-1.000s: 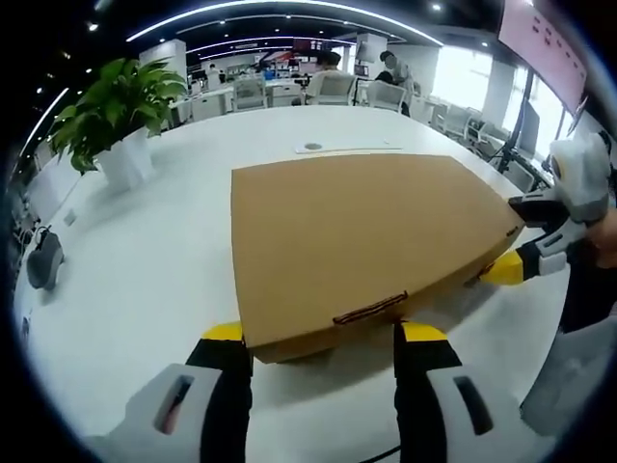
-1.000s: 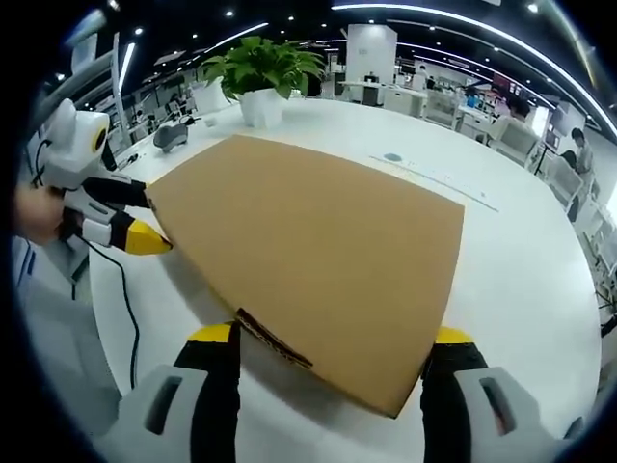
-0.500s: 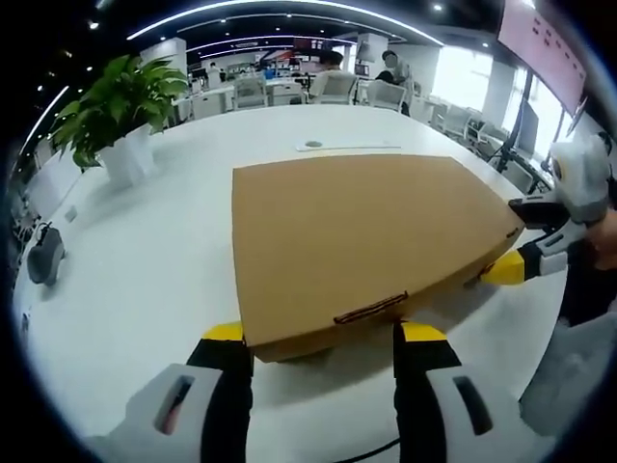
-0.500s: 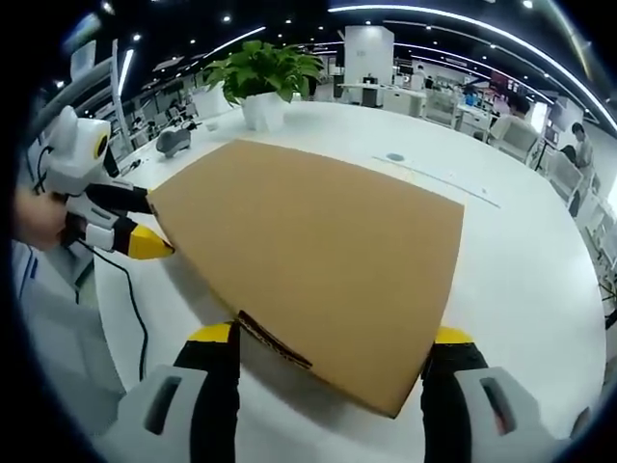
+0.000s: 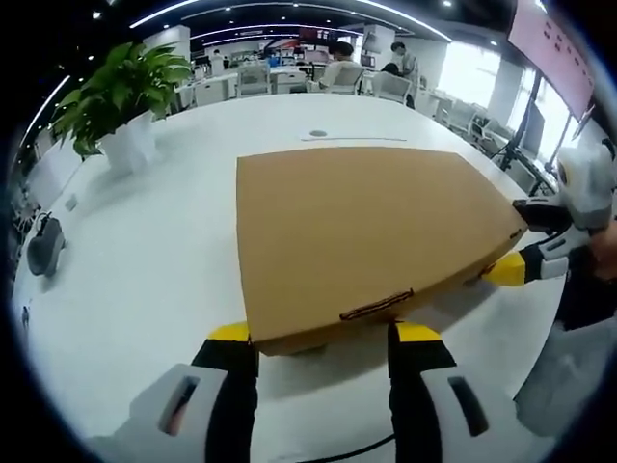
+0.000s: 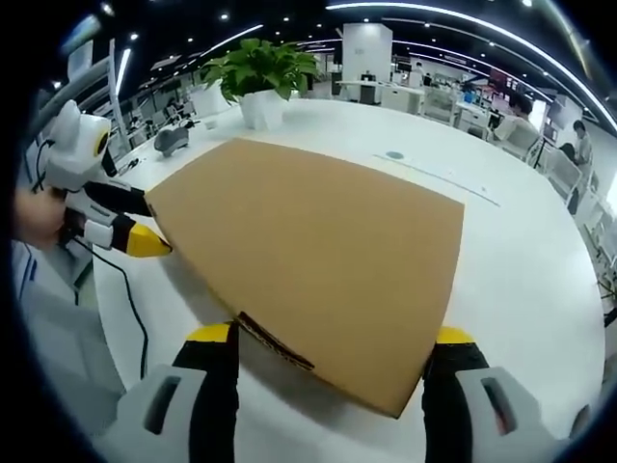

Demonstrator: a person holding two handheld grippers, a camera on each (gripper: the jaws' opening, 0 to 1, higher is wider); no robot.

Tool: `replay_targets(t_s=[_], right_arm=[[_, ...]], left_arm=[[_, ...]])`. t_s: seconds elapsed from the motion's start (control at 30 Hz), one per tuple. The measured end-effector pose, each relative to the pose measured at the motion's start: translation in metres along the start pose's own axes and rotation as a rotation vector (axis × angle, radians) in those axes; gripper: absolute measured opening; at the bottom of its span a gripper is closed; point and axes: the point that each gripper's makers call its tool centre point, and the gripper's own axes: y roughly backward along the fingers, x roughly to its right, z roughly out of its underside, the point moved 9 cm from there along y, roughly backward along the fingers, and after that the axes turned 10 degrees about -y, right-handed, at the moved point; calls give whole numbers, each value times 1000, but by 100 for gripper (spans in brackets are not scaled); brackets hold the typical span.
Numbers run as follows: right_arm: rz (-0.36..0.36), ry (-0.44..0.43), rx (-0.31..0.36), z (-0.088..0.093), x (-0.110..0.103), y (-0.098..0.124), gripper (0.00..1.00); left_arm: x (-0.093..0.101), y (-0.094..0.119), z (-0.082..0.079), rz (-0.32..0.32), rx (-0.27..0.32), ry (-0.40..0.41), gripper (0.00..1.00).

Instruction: Operate the shoe box by opening the lid, removing the specified soft item, and placing it in the target area until the item is outside and the box remains undamaged.

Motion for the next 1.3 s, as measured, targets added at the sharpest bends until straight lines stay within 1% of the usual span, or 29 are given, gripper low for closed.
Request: replay_targets(t_s=[0.1,0.2,0.23,0.27,0.3,0.33,0.37,0.43,0.6,0.7,0.77,0.8,0.9,1.0,1.03,1.07,1.13,1.17,1.2,1.23,1.3], right_arm=[[-6,-9,9,1,-1,1,77],[-7,-7,4,1,-1,1,77],[-10,-8,1,1,-2,2,77],[-12,-7,-2,0,-2,2,77],[-12,-7,-2,0,-2,2,77],[-11,-8,-3,0,-2,2,77],[-9,-8,-5,0,-3,2,77],[-8,-10,-4,2,-6,3,77],[0,-13,9,2,-7,3,78],[1,-19,14,2,-7,2,80],[-21,-76,43,1,-9,3,82],[-11,-66,33,2,-7,5,81],[4,-47,40,4,-8,9,77],[-15,-72,45,6,-8,12,78],[-19,-80,35,7,-9,13,78],[-19,-80,36,7,-9,13,78],[-17,-72,42,8,-11,16,78],[0,-40,53,7,-10,18,78],[11,-22,56,7,-10,19,78],[6,-22,56,8,-11,21,78],[-2,-34,53,9,-12,22,79]], left_arm=[[0,1,2,-4,7,-9,53],[-1,2,2,0,-1,-17,52],[-3,4,3,3,-14,-41,48],[-7,5,3,3,-29,-82,46],[-8,4,3,5,-28,-82,44],[-8,5,2,19,-28,-48,45],[-7,5,2,23,-23,-39,47],[-6,5,3,7,-28,-40,48],[-6,6,4,8,-9,-32,50],[-6,6,4,11,-20,-38,50],[-6,7,4,9,-31,-58,50],[-5,7,6,11,-18,-65,50],[-3,9,9,44,2,-62,57],[-2,10,10,67,26,-57,63],[-1,11,10,73,36,-52,65],[-1,12,10,78,44,-45,66],[0,13,9,99,50,-7,69],[-1,14,9,106,55,17,69],[-2,16,9,104,71,25,68],[-3,19,9,99,84,23,68],[-4,22,11,96,92,10,72]])
